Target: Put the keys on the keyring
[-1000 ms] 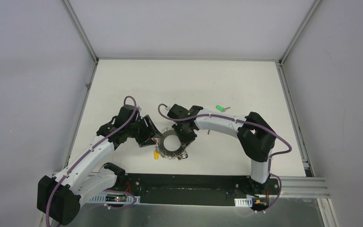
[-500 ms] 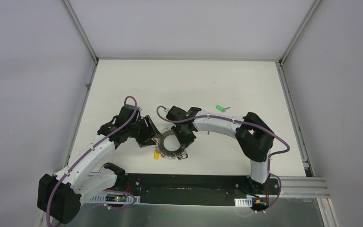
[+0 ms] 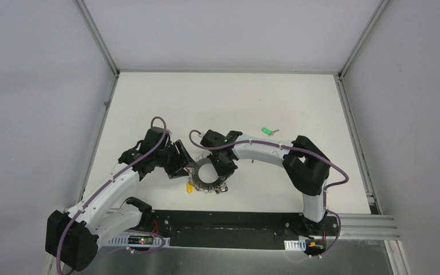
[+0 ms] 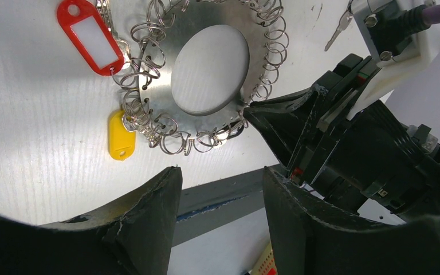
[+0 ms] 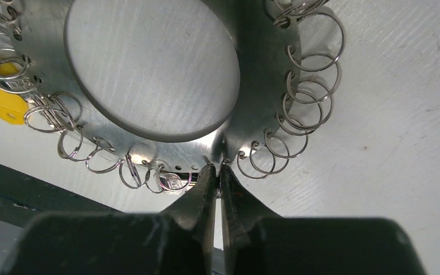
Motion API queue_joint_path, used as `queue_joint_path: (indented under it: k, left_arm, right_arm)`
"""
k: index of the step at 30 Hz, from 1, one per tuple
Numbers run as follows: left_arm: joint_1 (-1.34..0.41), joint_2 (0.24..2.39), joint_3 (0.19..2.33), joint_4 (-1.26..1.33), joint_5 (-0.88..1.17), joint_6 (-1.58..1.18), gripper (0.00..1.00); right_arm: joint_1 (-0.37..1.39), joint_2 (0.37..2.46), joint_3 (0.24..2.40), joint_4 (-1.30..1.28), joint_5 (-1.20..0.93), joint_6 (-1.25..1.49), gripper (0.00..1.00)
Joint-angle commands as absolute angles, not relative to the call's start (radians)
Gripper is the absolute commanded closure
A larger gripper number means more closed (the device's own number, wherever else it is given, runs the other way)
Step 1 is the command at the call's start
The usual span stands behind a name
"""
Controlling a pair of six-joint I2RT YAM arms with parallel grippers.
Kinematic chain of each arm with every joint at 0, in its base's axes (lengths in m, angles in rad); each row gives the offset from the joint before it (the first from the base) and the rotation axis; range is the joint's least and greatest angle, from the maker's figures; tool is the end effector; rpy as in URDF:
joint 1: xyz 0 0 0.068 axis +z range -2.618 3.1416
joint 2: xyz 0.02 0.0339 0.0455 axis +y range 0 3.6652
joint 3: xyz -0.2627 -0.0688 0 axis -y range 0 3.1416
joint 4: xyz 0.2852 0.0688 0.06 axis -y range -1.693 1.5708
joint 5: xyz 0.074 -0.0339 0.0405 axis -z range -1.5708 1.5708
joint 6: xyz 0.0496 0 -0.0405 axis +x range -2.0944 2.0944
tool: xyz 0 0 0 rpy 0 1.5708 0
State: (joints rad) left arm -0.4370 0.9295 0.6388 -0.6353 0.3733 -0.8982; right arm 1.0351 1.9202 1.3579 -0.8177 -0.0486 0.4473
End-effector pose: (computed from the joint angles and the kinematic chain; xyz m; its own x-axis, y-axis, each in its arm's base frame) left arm 0.1967 -0.1118 0.2037 -0.9147 -0.3766 -0.1465 -0.1972 0.7324 -0.6517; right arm 0.2055 0.3509 0.1377 -0.8254 -0.5442 -0.1503 -0.5619 0.8177 0.1250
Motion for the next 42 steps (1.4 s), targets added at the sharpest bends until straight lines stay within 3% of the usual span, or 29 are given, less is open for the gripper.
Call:
queue_joint_path:
  k: [1, 3, 11, 21, 29, 34, 42]
  left_arm:
    - [-0.431, 0.925, 0.652, -0.618, 0.371, -0.878, 0.44]
    - [-0.431, 0.923, 0.661, -0.621, 0.372, -0.868, 0.44]
    - [-0.431, 0.868, 0.725, -0.655, 0.338, -0.797, 0.44]
    - [-0.431, 0.807, 0.88, -0.725, 0.257, -0.61, 0.44]
    - [-0.431, 0.84, 0.993, -0.711, 0.331, -0.444, 0.44]
    - [-0.431, 0.827, 0.961, -0.554, 0.505, -0.341, 0.38]
    - [-0.431, 0.744, 0.804, -0.134, 0.773, -0.274, 0.38]
  right_arm:
    - [1.043, 1.92, 1.39, -0.829, -0.03, 0.454, 0.95]
    - [1.043, 1.918, 1.394, -0.837, -0.026, 0.45, 1.0]
    - [1.037, 1.83, 1.406, -0.839, -0.019, 0.387, 1.0]
    - [0.943, 1.621, 1.36, -0.709, -0.27, 0.297, 1.0]
    - [0.91, 1.427, 1.294, -0.573, -0.342, 0.198, 1.0]
    - [0.902, 1.334, 1.236, -0.5, -0.382, 0.105, 1.0]
    - [0.901, 1.179, 1.088, -0.364, -0.416, -0.059, 1.0]
